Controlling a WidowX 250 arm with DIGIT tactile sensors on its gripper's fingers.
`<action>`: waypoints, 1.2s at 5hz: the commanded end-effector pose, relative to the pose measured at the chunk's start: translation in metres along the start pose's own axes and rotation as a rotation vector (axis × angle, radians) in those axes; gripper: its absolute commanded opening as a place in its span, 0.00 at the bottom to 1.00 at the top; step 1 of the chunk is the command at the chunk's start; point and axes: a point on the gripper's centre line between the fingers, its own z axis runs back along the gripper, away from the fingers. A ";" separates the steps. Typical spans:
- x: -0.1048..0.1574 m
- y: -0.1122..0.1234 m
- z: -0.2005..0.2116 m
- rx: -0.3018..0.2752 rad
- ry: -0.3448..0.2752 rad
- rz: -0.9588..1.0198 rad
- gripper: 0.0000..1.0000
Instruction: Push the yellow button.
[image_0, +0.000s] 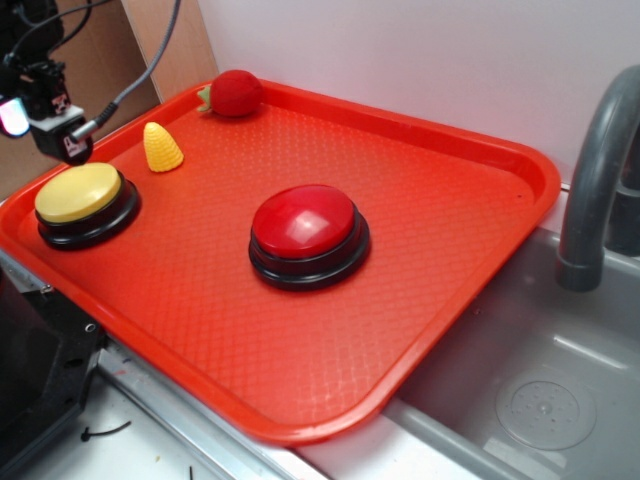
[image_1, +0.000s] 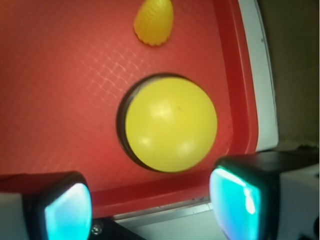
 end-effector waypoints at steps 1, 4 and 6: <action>0.018 -0.008 0.027 0.028 -0.070 -0.047 1.00; 0.021 -0.021 0.035 -0.001 -0.089 -0.091 1.00; 0.023 -0.031 0.039 -0.018 -0.085 -0.119 1.00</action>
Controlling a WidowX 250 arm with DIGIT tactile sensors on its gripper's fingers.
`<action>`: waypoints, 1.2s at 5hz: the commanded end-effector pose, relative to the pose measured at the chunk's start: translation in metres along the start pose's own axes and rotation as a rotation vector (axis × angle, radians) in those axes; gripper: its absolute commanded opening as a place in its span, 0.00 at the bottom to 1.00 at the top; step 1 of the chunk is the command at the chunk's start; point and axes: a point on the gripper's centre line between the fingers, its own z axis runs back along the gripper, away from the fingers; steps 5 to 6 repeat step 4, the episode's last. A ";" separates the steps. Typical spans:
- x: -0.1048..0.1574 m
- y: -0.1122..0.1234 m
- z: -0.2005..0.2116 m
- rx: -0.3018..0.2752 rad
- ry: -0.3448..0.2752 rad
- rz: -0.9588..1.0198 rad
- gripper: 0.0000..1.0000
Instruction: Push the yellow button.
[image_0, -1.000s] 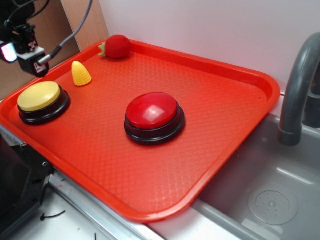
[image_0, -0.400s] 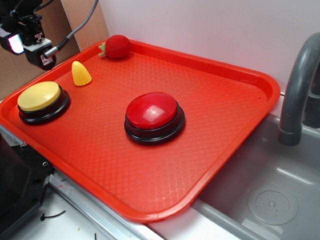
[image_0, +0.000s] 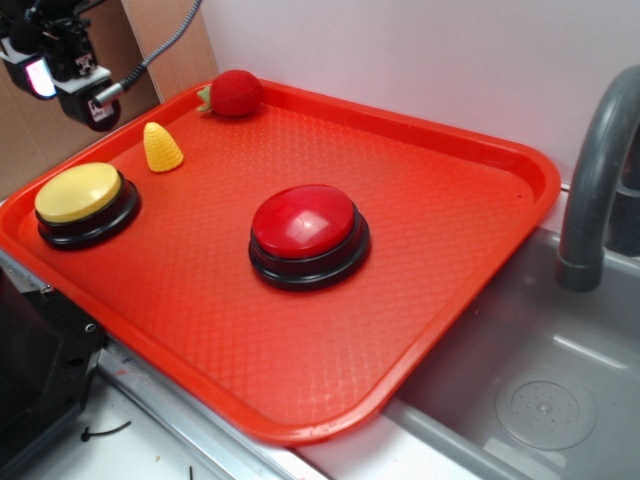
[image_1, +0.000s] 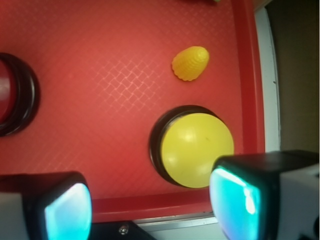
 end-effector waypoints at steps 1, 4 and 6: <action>0.012 -0.009 0.019 -0.019 -0.041 -0.027 1.00; 0.011 -0.033 0.029 -0.018 -0.020 -0.056 1.00; 0.011 -0.033 0.029 -0.018 -0.020 -0.056 1.00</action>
